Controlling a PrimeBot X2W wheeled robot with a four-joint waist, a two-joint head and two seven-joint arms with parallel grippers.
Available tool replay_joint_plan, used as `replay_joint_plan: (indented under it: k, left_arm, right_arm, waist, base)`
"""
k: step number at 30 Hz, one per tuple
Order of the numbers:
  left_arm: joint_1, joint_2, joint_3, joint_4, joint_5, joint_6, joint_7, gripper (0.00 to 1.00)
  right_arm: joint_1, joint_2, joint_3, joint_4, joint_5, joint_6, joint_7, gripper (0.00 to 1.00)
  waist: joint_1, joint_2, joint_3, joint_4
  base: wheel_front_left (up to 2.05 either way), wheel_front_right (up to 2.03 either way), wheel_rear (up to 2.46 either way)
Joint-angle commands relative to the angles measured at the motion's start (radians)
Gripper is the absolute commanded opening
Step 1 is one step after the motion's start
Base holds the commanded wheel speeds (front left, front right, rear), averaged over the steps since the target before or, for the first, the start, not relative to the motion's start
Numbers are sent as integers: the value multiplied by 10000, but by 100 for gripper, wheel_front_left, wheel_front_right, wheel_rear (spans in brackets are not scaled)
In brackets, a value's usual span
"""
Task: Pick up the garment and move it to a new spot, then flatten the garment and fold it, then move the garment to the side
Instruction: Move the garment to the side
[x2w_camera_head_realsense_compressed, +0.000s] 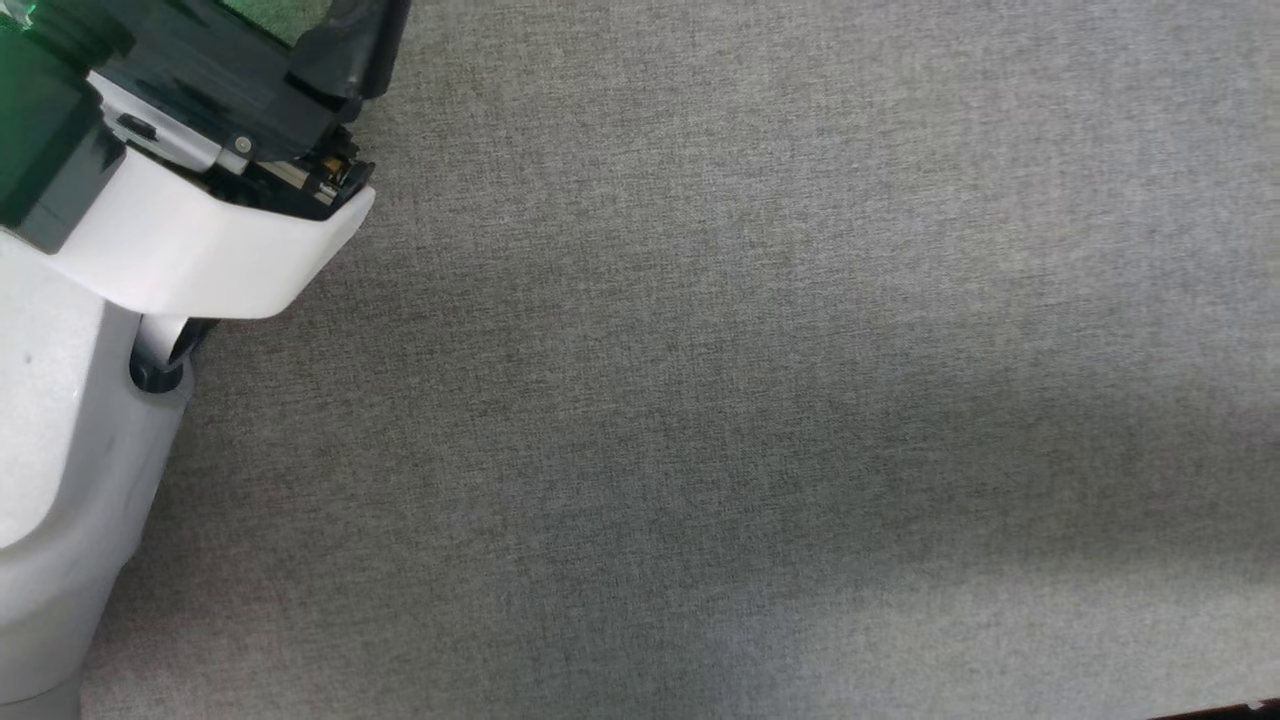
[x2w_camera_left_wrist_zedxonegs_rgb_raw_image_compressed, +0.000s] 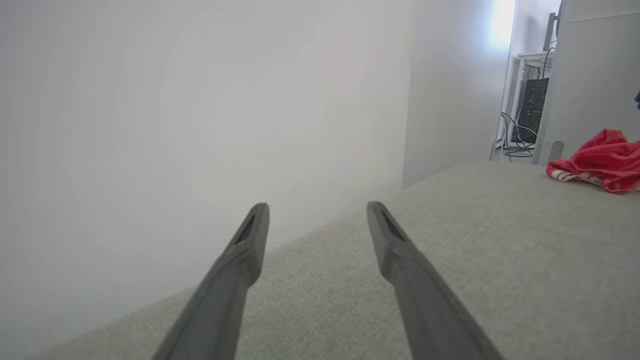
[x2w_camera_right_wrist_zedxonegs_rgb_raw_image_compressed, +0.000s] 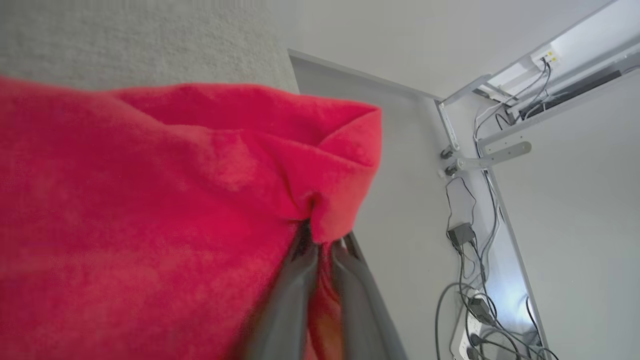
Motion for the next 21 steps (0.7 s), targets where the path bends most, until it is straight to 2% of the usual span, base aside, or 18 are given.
replay_joint_plan:
  k: [1,5,14,17,21]
  left_arm:
    - [198,43,49,110,107,23,-50,100]
    - [506,-96,219,213,175,23,-50,100]
    - [2658,-1107,1235,818,114,23,-50,100]
    - [3497,-1519,1591,1224,47,23,-50,100]
    - [4500,-1995,2064,1761,-48,23,-50,100]
  right_arm:
    - [-280,88,59,272,-81,-7,-304,100]
    - [-416,208,273,553,-68,-7,-627,100]
    - [168,674,1738,149,120,-7,-1117,100]
    - [505,1057,2310,-169,228,-7,-1326,100]
    - [1032,1877,2751,-596,369,-7,-1631,100]
  waist:
    - [0,0,-149,-26]
    - [0,0,-506,-19]
    - [0,0,-2353,395]
    - [0,0,-3057,664]
    - [0,0,-3982,1026]
  base:
    - [0,0,0]
    - [0,0,0]
    - [0,0,0]
    - [0,0,0]
    - [0,0,0]
